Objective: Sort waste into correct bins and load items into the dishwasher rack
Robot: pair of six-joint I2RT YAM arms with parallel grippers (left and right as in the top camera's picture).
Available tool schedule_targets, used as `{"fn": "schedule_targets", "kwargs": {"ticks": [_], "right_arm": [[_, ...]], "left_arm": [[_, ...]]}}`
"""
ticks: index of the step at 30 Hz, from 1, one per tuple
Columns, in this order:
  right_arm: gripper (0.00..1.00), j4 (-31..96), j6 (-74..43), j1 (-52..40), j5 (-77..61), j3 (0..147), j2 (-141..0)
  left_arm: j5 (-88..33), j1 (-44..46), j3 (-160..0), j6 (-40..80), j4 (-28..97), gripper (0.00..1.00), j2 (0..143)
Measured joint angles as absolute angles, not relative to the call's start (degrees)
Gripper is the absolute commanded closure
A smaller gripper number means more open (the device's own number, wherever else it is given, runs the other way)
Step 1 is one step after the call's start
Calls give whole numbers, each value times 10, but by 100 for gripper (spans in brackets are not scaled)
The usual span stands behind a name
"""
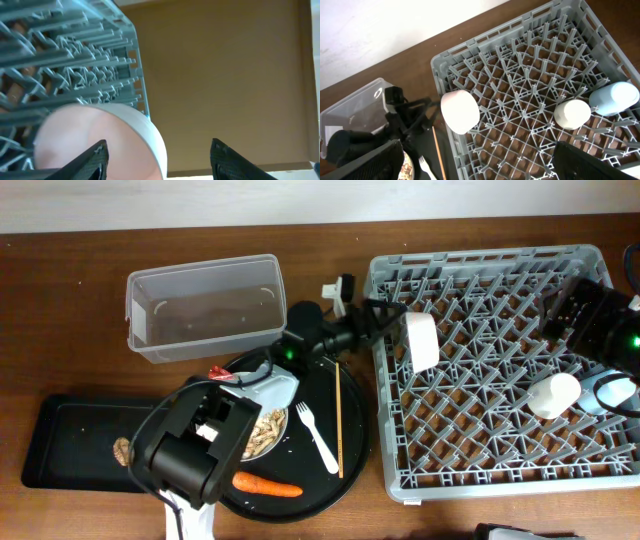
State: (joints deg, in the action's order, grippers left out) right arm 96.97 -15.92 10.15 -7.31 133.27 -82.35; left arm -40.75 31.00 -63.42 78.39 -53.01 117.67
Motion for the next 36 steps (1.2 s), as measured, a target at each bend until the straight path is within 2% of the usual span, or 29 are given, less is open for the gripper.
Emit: {"fn": "schedule_targets", "kwargs": {"ticks": [5,7,9,10,11,12,16,17,18,19,20,21,23,26,29,31,36], "right_arm": [[2,970,-159,102,-73,1333,-823],[2,969,-159,102,-73,1333,-823],[2,970,-159,102,-76,1332,-823],[2,970,-159,102,-89,1332,-823],[2,970,-160,102,-98,1332,-823],[2,966,-154,102,-108,1332,-823],[1,969,-145,102,-141,1328,-823],[4,970,-145,100,-158,1312,-820],[5,969,-143,93,-167,1293,-820],[10,967,-137,68,-170,1253,-818],[11,970,-132,33,-171,1207,-820],[14,957,-131,13,-164,1173,-821],[22,942,-131,-23,-155,1093,-828],[30,924,-135,-26,-149,1052,-828],[28,924,-135,-26,-149,1051,-828],[28,923,-135,-26,-149,1051,-828],[28,924,-135,-26,-149,1051,-828]], "left_arm": [[-470,257,-633,749,-578,1,1176],[-495,237,-631,712,-504,1,1151],[-493,218,-629,626,-335,1,1070],[-447,209,-632,534,-96,0,980],[-389,204,-645,450,20,1,907],[-306,199,-661,371,187,1,843],[-63,191,-670,222,440,1,646],[-29,191,-674,197,498,1,638],[-2,190,-671,182,544,6,633],[15,190,-670,172,574,11,633],[20,190,-669,161,620,11,637],[16,192,-670,145,629,11,642],[-4,227,-669,105,651,30,678],[-14,308,-653,82,662,33,752],[-14,336,-625,90,659,33,795],[-17,396,-601,98,657,33,795],[-47,445,-533,219,669,39,795]]}}
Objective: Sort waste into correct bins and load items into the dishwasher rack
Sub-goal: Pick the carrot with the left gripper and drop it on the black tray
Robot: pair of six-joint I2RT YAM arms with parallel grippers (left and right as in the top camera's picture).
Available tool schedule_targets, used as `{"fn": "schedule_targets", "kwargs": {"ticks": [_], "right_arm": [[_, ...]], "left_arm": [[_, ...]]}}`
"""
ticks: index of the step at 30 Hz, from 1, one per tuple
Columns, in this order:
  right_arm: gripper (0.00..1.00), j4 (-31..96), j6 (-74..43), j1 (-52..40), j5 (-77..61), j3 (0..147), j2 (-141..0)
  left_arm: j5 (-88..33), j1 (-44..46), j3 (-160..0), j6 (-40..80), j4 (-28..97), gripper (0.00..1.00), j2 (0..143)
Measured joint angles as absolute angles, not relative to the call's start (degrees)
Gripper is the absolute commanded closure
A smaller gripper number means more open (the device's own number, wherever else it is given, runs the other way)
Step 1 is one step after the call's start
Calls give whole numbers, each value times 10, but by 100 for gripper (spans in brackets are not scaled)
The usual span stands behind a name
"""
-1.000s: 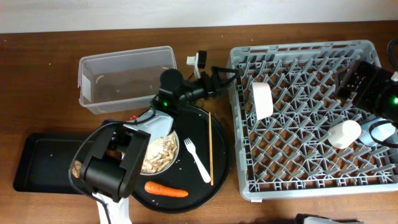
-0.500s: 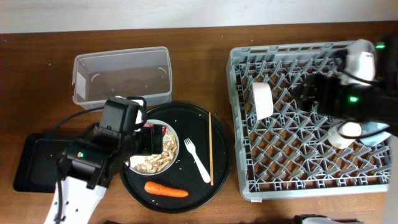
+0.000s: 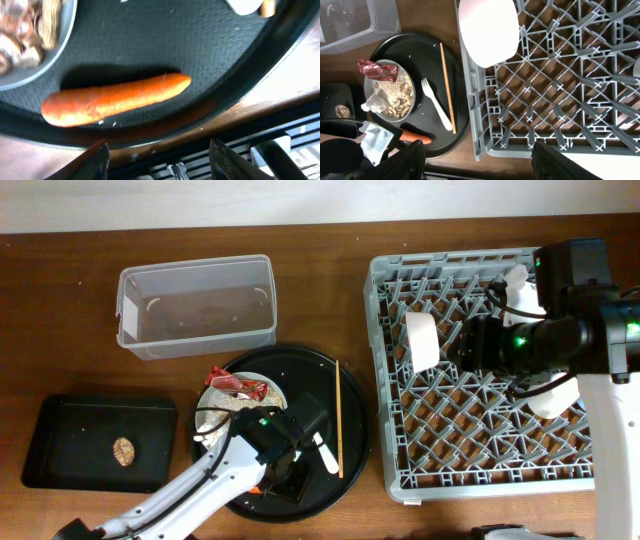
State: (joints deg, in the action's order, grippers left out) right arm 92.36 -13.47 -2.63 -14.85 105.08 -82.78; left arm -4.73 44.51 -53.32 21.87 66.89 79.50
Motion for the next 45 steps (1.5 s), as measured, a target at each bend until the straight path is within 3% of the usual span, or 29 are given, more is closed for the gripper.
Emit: {"fn": "schedule_targets", "kwargs": {"ticks": [5,6,7,10,11,14,16,19,20,22,24,30,35,38,42,45], "right_arm": [[21,926,-135,-26,-149,1051,-828],[21,927,-135,-26,-149,1051,-828],[21,928,-135,-26,-149,1050,-828],[21,928,-135,-26,-149,1050,-828],[20,928,-135,-26,-149,1050,-828],[20,931,-135,-26,-149,1050,-828],[20,931,-135,-26,-149,1050,-828],[19,932,-135,-26,-149,1050,-828],[19,932,-135,-26,-149,1050,-828],[19,932,-135,-26,-149,1050,-828],[19,932,-135,-26,-149,1050,-828],[15,932,-135,-26,-140,1050,-828],[14,932,-135,-26,-138,1050,-828],[14,932,-135,-26,-136,1050,-828],[14,932,-135,-26,-135,1050,-828],[14,933,-135,-26,-134,1050,-828]], "left_arm": [[-56,445,-519,562,703,39,795],[-58,445,-505,614,697,25,795],[-60,443,-476,670,658,1,794],[-66,404,-441,750,592,9,794],[-67,381,-441,762,577,17,794],[-67,340,-439,782,571,21,794],[-69,330,-394,797,537,30,794],[-61,319,-377,809,517,55,794],[-55,316,-377,811,515,69,794],[-41,316,-377,813,518,87,794],[-41,316,-377,811,530,98,794],[-41,314,-379,785,575,99,783],[-36,314,-393,774,652,99,655],[30,300,-437,774,712,99,560],[133,171,-449,748,715,99,527],[161,-25,-450,636,623,99,548]]}}
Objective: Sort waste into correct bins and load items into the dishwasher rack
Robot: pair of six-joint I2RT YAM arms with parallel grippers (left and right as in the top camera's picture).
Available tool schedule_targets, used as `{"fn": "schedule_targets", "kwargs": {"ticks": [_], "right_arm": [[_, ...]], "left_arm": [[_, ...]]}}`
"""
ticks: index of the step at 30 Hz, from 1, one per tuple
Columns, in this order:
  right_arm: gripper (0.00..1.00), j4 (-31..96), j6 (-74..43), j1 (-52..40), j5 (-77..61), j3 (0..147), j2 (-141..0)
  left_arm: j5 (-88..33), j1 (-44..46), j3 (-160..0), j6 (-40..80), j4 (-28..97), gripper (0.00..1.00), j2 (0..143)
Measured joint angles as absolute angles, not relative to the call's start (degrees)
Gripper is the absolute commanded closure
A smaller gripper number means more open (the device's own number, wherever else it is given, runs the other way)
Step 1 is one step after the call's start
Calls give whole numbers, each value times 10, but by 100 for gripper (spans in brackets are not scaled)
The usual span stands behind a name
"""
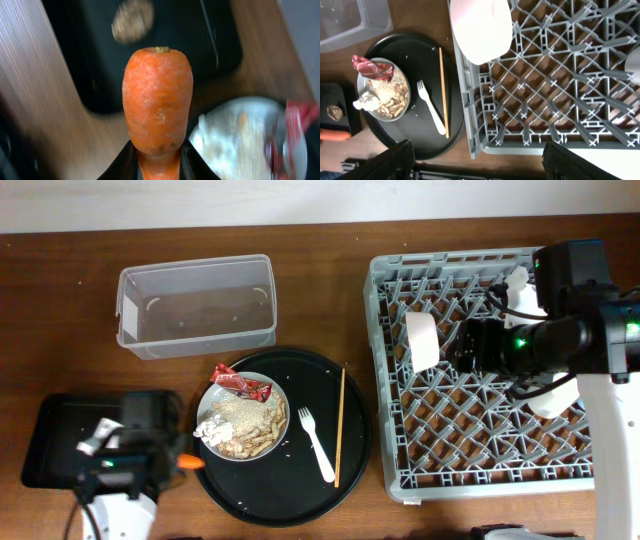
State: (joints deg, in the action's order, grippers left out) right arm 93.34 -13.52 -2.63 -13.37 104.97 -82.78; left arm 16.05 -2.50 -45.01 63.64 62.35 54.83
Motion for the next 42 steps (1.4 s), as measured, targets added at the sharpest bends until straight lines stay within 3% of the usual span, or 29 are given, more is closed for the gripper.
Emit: {"fn": "schedule_targets", "kwargs": {"ticks": [4,5,7,8,10,11,12,16,20,25,29,32,38,42], "right_arm": [[14,932,-135,-26,-133,1050,-828],[14,935,-135,-26,-134,1050,-828],[14,941,-135,-26,-134,1049,-828],[14,942,-135,-26,-134,1049,-828],[14,942,-135,-26,-133,1049,-828],[13,943,-135,-26,-134,1049,-828],[13,943,-135,-26,-133,1049,-828],[14,941,-133,-26,-134,1049,-828],[32,938,-90,-50,-154,1049,-828],[38,927,-83,-270,-164,1047,-836],[38,826,-169,-416,-127,934,-930],[38,703,-191,-427,-127,855,-976],[38,605,-198,-462,-127,808,-1086],[48,579,-211,-463,-118,806,-1155]], "left_arm": [[83,-253,-451,500,497,97,644],[58,-288,-451,480,463,85,683],[18,-325,-452,449,393,76,761],[0,-330,-451,436,371,68,788],[-22,-332,-452,417,342,35,816],[-32,-332,-452,403,342,13,816],[-50,-332,-458,387,349,7,816],[-130,-332,-577,310,492,7,800],[-212,-258,-719,153,605,8,763],[-225,-140,-780,38,688,1,720],[-173,-139,-814,-4,772,1,649],[-116,-139,-817,-9,799,1,639],[-83,-139,-817,-11,802,1,639],[-83,-139,-817,-11,802,1,639]]}}
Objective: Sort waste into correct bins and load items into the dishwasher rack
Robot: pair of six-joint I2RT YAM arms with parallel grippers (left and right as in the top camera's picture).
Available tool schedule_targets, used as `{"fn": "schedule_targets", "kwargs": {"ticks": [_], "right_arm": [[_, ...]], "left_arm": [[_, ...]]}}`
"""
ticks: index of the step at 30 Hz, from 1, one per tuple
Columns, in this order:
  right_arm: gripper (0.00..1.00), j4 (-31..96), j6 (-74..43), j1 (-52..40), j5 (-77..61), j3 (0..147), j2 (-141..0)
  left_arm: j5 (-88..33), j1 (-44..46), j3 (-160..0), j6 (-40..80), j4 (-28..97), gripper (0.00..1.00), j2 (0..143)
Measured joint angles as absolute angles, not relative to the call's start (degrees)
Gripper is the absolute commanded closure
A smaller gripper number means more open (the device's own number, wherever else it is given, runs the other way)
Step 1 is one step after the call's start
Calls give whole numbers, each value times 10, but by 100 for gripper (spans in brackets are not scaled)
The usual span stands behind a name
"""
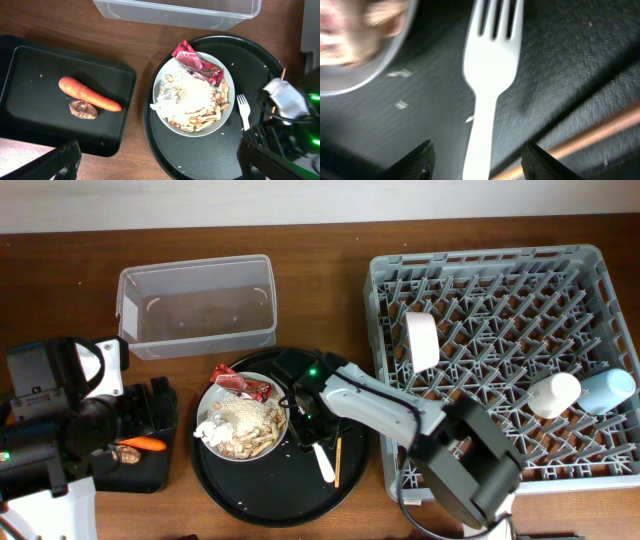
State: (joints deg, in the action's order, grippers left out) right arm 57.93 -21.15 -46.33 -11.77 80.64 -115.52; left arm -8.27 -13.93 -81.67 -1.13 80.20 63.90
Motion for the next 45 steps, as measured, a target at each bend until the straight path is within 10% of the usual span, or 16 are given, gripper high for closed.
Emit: {"fn": "schedule_targets", "kwargs": {"ticks": [9,18,29,32,34,45], "right_arm": [[89,551,-253,-463,-84,800,-1177],[89,654,-256,-422,-75,822,-992],[88,773,-74,-11,-45,844,-816],[82,766,-52,-8,-36,844,-893],[56,765,-31,-9,-32,844,-968],[53,834,-142,-272,-15,933,-816]], "left_arm": [[-83,-139,-817,-11,802,1,639],[-81,-139,-817,-11,802,1,639],[-81,-139,-817,-11,802,1,639],[-81,-139,-817,-11,802,1,639],[-81,-139,-817,-11,802,1,639],[-81,-139,-817,-11,802,1,639]]}}
